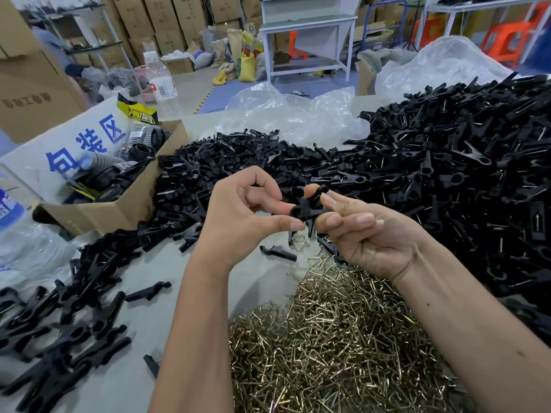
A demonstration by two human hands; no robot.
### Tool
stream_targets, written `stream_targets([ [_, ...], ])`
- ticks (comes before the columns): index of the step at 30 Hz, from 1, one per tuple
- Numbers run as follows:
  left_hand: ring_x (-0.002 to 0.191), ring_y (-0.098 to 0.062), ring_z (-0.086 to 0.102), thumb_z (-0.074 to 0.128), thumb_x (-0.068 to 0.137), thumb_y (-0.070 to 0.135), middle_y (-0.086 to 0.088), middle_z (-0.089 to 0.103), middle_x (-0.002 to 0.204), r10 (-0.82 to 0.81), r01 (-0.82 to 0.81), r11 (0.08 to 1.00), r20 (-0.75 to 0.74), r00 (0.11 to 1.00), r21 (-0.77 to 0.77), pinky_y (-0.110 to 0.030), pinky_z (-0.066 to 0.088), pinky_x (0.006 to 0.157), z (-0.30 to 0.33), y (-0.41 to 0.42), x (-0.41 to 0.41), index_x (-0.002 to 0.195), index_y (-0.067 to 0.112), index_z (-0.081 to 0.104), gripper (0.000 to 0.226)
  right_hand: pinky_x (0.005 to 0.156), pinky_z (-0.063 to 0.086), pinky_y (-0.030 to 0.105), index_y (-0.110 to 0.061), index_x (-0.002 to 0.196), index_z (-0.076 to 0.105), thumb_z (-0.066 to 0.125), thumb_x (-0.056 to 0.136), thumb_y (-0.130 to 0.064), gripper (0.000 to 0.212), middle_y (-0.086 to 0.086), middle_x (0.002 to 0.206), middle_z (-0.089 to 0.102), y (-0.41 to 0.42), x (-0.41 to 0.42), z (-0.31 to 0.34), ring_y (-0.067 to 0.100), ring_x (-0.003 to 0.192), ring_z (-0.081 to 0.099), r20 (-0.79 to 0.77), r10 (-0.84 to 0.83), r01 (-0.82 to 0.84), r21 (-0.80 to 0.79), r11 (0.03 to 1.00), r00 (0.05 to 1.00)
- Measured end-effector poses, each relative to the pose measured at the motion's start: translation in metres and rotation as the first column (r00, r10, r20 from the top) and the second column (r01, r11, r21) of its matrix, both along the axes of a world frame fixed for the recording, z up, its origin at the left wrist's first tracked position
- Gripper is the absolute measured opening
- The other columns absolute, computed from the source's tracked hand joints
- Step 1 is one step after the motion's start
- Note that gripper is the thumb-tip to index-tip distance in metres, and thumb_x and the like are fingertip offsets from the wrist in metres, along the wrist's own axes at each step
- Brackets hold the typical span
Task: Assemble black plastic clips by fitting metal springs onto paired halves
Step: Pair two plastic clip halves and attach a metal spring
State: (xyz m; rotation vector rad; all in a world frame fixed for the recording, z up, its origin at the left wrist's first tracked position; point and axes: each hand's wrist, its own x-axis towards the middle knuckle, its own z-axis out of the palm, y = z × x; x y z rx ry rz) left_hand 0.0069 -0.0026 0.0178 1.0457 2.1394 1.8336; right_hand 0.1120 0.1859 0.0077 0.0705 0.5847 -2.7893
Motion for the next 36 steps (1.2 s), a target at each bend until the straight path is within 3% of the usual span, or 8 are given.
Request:
stream_targets([
  [10,0.064,-0.017,0.074,0.1,0.055,0.016,-0.003,0.078,0.074,0.0,0.0,1.0,-0.045,0.999,0.002,-0.025,0.054,0.053,-0.002,0.003,0.0,0.081,0.016,0.062,0.046,0.032,0.042,0.012,-0.001,0.104,0.075,0.058,0.091,-0.002,0.022,0.014,0.067,0.054,-0.002,0.002,-0.001,0.005,0.034,0.052,0.01,-0.033,0.032,0.058,0.998,0.999],
  [13,0.074,-0.03,0.071,0.1,0.06,0.017,-0.002,0.08,0.082,-0.001,0.0,0.999,-0.011,1.0,-0.049,-0.04,0.057,0.063,-0.001,-0.002,-0.004,0.088,0.017,0.065,0.045,0.033,0.041,0.01,-0.006,0.11,0.079,0.064,0.093,-0.008,0.023,0.011,0.069,0.059,-0.007,0.001,0.002,0.003,0.039,0.051,-0.079,-0.144,0.162,0.312,0.936,0.986],
  [16,0.087,-0.016,0.07,0.099,0.06,0.028,0.009,0.076,0.089,-0.002,-0.02,0.93,-0.059,0.998,-0.367,-0.038,0.059,0.077,-0.006,-0.009,-0.009,0.084,0.028,0.073,0.036,0.037,0.041,0.016,-0.019,0.115,0.079,0.063,0.098,-0.013,0.024,0.008,0.067,0.062,-0.009,-0.003,0.002,0.009,0.044,0.05,-0.214,-0.388,0.416,0.705,0.574,0.897],
  [20,0.08,-0.01,0.06,0.101,0.055,0.03,0.014,0.067,0.09,0.015,-0.029,0.754,-0.026,1.0,-0.656,-0.029,0.048,0.068,-0.013,-0.009,-0.006,0.079,0.038,0.075,0.036,0.051,0.057,0.026,-0.033,0.145,0.057,0.061,0.104,-0.014,0.045,0.008,0.07,0.073,-0.006,-0.004,-0.008,0.017,0.052,0.067,-0.406,-0.576,0.51,0.86,0.023,0.71],
  [25,0.054,0.003,0.053,0.098,0.064,0.018,0.01,0.07,0.072,0.007,-0.023,0.717,-0.025,1.0,-0.697,-0.01,0.04,0.05,-0.015,-0.009,-0.01,0.071,0.026,0.076,0.024,0.075,0.057,0.031,-0.023,0.13,0.069,0.071,0.095,-0.009,0.037,-0.007,0.085,0.072,-0.021,-0.006,-0.017,0.002,0.07,0.056,-0.68,-0.083,0.444,0.562,-0.698,0.729],
  [30,0.052,-0.005,0.05,0.091,0.077,0.016,-0.002,0.067,0.063,0.123,-0.134,0.795,-0.06,0.991,-0.592,-0.012,0.041,0.048,-0.017,-0.017,-0.016,0.069,0.02,0.073,0.02,0.096,0.034,0.044,-0.042,0.139,0.058,0.049,0.105,-0.035,0.035,-0.009,0.13,0.054,-0.035,-0.007,-0.031,0.021,0.121,0.031,-0.302,0.276,0.391,0.442,-0.807,0.912],
  [33,0.051,-0.008,0.052,0.085,0.085,0.027,-0.005,0.071,0.067,0.214,-0.236,0.815,-0.104,0.971,-0.529,-0.015,0.04,0.048,-0.019,-0.017,-0.019,0.078,0.025,0.072,0.016,0.097,0.026,0.042,-0.044,0.124,0.069,0.06,0.099,-0.048,0.027,-0.02,0.12,0.059,-0.033,-0.007,-0.03,0.013,0.119,0.034,-0.33,0.235,0.386,0.533,-0.753,0.914],
  [36,0.055,-0.008,0.065,0.074,0.095,0.015,-0.002,0.077,0.073,0.268,-0.226,0.91,0.076,0.96,-0.348,-0.017,0.047,0.051,-0.016,-0.011,-0.017,0.091,0.017,0.07,0.006,0.092,0.021,0.036,-0.039,0.108,0.075,0.074,0.093,-0.036,0.016,-0.02,0.11,0.066,-0.032,-0.009,-0.027,0.01,0.11,0.045,-0.373,0.24,0.425,0.568,-0.704,0.896],
])
